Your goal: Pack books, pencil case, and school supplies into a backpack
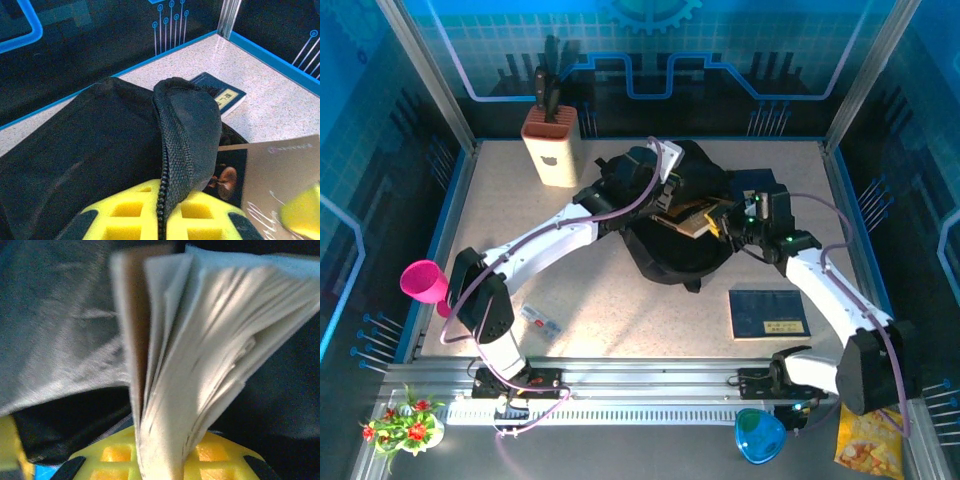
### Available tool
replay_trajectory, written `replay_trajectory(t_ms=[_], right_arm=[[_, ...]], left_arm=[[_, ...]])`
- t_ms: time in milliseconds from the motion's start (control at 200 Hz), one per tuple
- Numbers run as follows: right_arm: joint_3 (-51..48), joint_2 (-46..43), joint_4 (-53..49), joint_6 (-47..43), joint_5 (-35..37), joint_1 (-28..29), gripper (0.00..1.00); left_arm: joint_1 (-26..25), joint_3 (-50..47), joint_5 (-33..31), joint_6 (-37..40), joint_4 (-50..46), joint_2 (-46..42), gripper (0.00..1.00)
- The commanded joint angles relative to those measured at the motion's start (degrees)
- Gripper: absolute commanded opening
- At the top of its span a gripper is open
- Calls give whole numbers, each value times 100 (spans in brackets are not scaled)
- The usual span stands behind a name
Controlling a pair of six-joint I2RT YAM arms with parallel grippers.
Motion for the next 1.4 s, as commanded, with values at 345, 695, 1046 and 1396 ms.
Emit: replay_trajectory(t_ms=[345,695,1046,1396], right_arm=[[-806,353,4469,25,-129,117,7],[-813,2030,6277,-492,336,266,9],[-280,2738,5586,-621,962,591,10],[537,3660,3753,-404,779,786,31]], left_arm=[[-49,-305,470,-100,650,-393,0],[-50,-454,535,-535,837,-353,0],[-57,-489,525,-704,762,-350,0],[0,-357,94,-789,499,-119,0]])
